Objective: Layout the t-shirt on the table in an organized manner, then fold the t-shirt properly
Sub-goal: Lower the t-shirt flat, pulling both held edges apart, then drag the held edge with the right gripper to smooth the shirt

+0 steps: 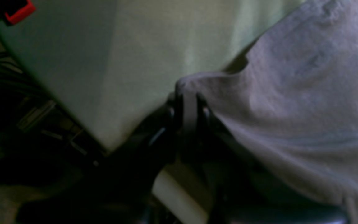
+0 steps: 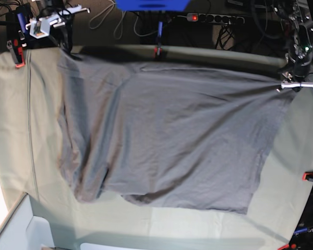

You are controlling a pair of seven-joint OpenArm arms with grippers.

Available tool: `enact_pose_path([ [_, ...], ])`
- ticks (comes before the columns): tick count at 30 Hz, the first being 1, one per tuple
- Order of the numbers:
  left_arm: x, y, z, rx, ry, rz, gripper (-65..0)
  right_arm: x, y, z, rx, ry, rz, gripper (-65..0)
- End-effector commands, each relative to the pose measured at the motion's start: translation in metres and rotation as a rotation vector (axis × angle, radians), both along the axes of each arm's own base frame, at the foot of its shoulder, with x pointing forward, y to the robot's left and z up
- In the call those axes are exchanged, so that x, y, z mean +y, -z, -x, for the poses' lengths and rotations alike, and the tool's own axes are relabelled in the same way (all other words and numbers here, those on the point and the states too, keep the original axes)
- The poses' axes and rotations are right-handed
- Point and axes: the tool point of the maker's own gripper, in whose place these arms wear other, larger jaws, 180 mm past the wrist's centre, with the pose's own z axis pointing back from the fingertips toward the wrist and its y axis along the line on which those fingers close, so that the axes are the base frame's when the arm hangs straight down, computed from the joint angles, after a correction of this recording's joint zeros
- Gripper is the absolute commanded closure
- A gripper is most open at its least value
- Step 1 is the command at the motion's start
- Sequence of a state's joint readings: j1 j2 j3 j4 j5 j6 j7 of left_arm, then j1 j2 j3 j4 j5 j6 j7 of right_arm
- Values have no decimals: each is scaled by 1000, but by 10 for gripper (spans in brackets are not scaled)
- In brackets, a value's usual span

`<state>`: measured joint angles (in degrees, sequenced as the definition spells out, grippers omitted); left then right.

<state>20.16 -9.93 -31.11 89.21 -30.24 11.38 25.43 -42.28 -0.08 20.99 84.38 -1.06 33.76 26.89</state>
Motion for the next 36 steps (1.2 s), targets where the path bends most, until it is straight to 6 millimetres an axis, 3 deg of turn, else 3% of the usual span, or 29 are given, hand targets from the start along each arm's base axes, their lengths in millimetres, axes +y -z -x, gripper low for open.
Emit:
enact_pose_path([
  [1, 10, -10, 2, -15, -3, -44, 0, -5, -10, 8, -29, 11, -1, 0],
  [7, 22, -24, 14, -28, -26, -81, 0, -7, -25, 23, -96, 28, -15, 0],
  [15, 47, -36, 24, -44, -91, -113, 0, 0, -16, 11, -106, 26, -43, 0],
  [21, 47, -36, 24, -45, -95, -112, 0, 14, -10, 15, -82, -20, -71, 0],
  [29, 49, -37, 25, -46, -99, -116, 0, 16, -19, 14, -118, -30, -77, 0],
  [36, 48, -37, 15, -58, -99, -110, 0, 14, -17, -9, -133, -35, -63, 0],
])
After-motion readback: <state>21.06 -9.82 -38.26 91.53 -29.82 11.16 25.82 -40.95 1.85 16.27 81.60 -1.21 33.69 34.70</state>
